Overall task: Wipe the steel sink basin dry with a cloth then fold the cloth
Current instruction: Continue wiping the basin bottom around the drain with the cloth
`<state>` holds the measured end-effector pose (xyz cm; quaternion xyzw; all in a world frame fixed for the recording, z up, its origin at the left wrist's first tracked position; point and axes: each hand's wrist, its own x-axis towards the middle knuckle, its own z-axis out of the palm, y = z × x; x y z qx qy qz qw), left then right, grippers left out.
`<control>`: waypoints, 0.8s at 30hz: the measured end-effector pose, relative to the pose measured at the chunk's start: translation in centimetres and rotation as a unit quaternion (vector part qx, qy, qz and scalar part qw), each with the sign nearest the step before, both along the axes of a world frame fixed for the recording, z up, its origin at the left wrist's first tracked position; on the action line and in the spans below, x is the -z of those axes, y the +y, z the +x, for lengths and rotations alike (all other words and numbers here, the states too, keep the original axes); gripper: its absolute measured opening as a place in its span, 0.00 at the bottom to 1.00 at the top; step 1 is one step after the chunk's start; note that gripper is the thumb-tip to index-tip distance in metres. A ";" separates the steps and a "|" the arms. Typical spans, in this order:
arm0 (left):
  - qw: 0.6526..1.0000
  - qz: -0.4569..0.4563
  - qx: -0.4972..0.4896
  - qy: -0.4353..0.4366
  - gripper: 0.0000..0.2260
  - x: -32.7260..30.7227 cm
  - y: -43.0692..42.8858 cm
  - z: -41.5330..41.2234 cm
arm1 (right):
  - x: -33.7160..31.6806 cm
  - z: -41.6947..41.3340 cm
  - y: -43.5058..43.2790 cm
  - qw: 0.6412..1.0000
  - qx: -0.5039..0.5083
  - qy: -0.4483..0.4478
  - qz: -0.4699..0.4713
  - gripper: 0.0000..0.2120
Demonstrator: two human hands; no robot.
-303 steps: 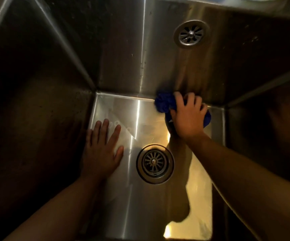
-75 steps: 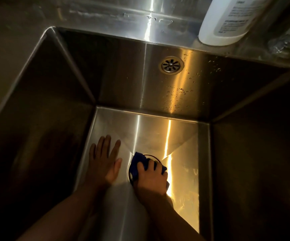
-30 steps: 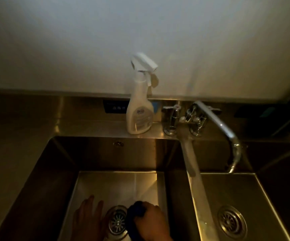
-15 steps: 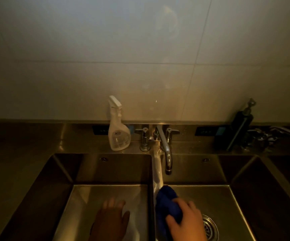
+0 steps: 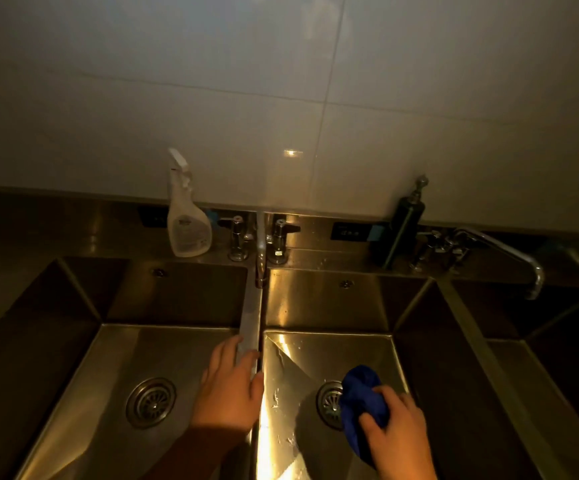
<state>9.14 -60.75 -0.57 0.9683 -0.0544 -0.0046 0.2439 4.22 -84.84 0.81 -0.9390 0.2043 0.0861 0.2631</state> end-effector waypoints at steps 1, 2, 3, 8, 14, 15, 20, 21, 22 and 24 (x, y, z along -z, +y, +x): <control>1.000 -0.008 -0.001 -0.004 0.18 0.0 -0.9 -0.3 | 0.0 -0.2 -0.9 1.000 0.002 0.001 -0.008 0.17; 1.000 -0.014 0.000 -0.009 0.18 -0.1 -1.6 -0.5 | 0.1 -0.3 -1.9 1.000 0.001 0.000 -0.014 0.18; 1.000 -0.017 0.004 -0.021 0.17 -0.1 -2.4 -0.7 | 0.3 -0.4 -2.8 1.000 -0.001 0.003 -0.017 0.19; 0.995 -0.052 0.017 -0.087 0.13 0.7 -6.3 -0.3 | 2.3 1.0 -7.8 0.997 -0.029 0.051 -0.040 0.22; 0.996 -0.036 0.002 -0.076 0.13 5.1 -11.5 1.4 | 8.2 5.6 -13.2 0.976 -0.102 0.172 -0.083 0.29; 0.998 -0.038 -0.008 -0.054 0.13 6.2 -12.3 1.8 | 9.5 6.0 -13.9 0.969 -0.130 0.185 -0.095 0.30; 0.999 -0.038 -0.036 0.015 0.14 10.7 -16.1 3.2 | 14.9 7.5 -16.9 0.943 -0.245 0.171 -0.144 0.30; 0.998 -0.041 -0.039 0.024 0.14 11.8 -16.5 3.4 | 15.9 8.0 -17.3 0.933 -0.268 0.187 -0.147 0.31; 0.998 -0.042 -0.042 0.036 0.14 12.6 -16.8 3.4 | 16.5 8.5 -17.6 0.924 -0.288 0.204 -0.146 0.32; 0.996 -0.037 -0.039 0.067 0.14 14.7 -17.0 3.8 | 17.8 9.5 -18.1 0.899 -0.341 0.251 -0.116 0.34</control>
